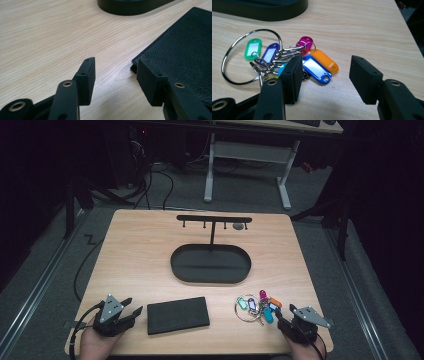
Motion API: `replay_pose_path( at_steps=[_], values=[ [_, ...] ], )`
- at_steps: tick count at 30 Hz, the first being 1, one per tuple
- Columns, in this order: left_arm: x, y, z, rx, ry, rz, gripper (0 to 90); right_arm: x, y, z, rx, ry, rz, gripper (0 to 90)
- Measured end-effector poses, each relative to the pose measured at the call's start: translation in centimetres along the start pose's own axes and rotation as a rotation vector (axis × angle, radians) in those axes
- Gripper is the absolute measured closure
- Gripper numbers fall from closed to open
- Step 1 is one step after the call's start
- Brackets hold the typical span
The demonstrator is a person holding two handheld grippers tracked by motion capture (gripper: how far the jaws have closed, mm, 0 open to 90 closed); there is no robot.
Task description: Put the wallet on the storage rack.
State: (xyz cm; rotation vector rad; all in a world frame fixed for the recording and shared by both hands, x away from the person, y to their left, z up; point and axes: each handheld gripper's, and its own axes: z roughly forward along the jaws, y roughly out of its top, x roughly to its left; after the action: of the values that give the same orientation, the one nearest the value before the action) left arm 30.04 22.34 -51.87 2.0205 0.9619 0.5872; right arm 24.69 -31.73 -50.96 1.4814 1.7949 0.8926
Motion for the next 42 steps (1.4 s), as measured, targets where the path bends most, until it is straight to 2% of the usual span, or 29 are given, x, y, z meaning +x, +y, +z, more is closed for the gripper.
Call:
replay_pose_path(
  at_steps=[3,12,15,17,19,26,29,37,42],
  values=[
    [0.1,-0.1,0.1,0.004,-0.001,-0.012,50.1,0.1,-0.1,0.2,0.001,0.012,-0.008,44.2],
    [0.1,-0.5,0.1,0.023,-0.031,-0.017,61.5,0.1,0.0,0.3,-0.005,0.026,-0.009,43.9],
    [-0.3,-0.7,-0.1,0.039,-0.041,-0.010,62.0,0.2,0.2,0.5,-0.015,0.027,-0.010,44.5],
    [-0.9,-0.9,-0.2,0.053,-0.041,0.008,62.6,0.4,0.4,0.7,-0.022,0.034,-0.037,45.3],
    [-1.3,-1.0,-0.3,0.058,-0.041,0.007,64.6,0.5,0.6,1.0,-0.034,0.052,-0.045,45.6],
    [-2.9,-1.6,-0.8,0.089,-0.057,0.017,75.1,0.8,1.5,1.4,-0.080,0.082,-0.024,45.6],
    [-3.6,-1.6,-0.9,0.103,-0.062,0.041,78.8,0.9,1.8,1.6,-0.088,0.086,-0.024,45.7],
    [-4.5,-1.6,-0.6,0.109,-0.078,0.060,83.1,0.7,1.9,2.1,-0.080,0.108,-0.003,42.4],
    [-5.0,-1.5,-0.7,0.115,-0.059,0.078,84.5,0.1,1.7,2.0,-0.108,0.107,0.014,40.6]
  ],
)
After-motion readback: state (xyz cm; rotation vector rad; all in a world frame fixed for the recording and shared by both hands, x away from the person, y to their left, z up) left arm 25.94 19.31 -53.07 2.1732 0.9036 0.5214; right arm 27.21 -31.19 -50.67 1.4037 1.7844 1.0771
